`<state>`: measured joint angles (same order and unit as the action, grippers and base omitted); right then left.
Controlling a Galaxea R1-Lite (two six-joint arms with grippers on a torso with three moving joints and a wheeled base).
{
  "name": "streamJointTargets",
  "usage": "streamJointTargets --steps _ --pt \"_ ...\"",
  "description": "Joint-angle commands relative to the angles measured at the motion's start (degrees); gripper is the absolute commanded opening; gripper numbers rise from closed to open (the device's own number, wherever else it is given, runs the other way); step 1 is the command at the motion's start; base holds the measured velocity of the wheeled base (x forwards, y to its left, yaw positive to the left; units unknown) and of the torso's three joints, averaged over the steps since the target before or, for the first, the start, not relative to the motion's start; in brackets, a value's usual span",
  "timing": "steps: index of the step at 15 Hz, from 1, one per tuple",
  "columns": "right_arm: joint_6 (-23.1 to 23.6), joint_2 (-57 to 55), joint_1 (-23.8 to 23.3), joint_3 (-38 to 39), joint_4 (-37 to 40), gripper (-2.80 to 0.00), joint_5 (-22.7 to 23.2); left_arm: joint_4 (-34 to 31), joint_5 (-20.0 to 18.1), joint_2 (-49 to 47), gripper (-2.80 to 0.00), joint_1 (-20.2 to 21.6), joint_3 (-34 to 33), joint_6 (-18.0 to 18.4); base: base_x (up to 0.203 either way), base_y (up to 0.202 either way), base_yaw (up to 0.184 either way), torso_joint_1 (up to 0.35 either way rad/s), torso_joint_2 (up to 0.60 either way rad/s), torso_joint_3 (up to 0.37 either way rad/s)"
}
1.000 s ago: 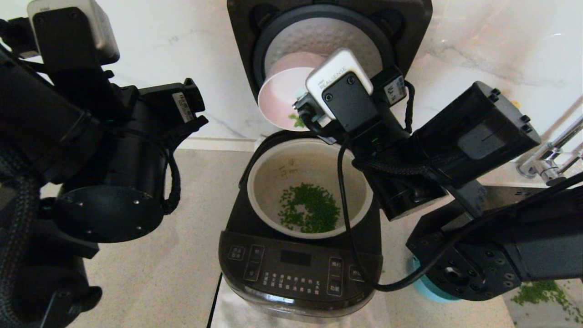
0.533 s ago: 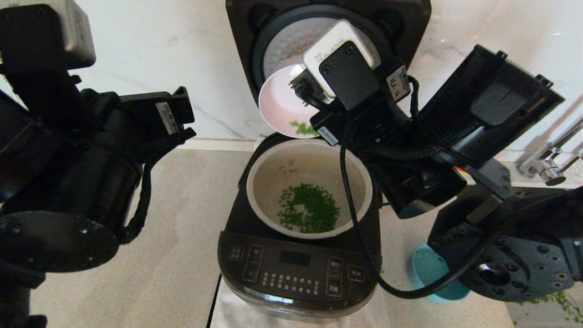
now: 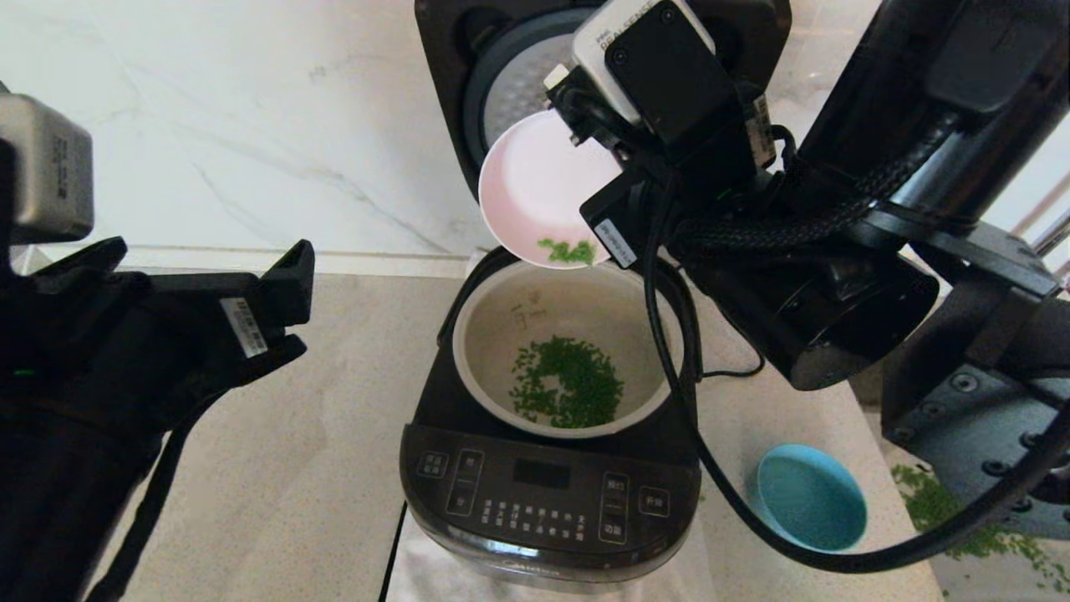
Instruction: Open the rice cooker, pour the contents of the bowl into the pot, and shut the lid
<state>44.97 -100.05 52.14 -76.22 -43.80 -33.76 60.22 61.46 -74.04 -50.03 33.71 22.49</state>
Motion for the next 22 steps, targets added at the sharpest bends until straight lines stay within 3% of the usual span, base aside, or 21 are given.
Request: streamJointTargets --steps 1,7,12,19,22 --pt "-1.62 2.04 0.65 -1.79 5.34 -2.80 -0.40 -1.14 0.36 3.43 0.00 -0.55 -0.75 0.18 0.000 0.000 0.000 0.000 0.00 0.000" --pt "-14.64 10.21 0.95 -1.78 25.12 -2.80 -1.28 -1.95 0.50 7.02 0.00 0.17 -3.47 0.01 0.000 0.000 0.000 0.000 0.00 0.000" --pt "-24.60 15.18 1.89 -1.47 36.17 -2.80 -1.49 -2.13 0.49 7.63 0.00 0.58 -6.52 -0.34 0.000 0.000 0.000 0.000 0.00 0.000" --pt "-27.99 17.47 0.28 0.41 38.15 -2.80 -1.75 -3.31 0.02 6.34 0.00 -0.28 -7.40 -1.15 0.000 0.000 0.000 0.000 0.00 0.000" --pt "-29.71 22.49 -1.09 3.42 41.53 -2.80 -2.32 -3.48 0.69 8.31 0.00 2.54 -7.01 -1.48 0.000 0.000 0.000 0.000 0.00 0.000"
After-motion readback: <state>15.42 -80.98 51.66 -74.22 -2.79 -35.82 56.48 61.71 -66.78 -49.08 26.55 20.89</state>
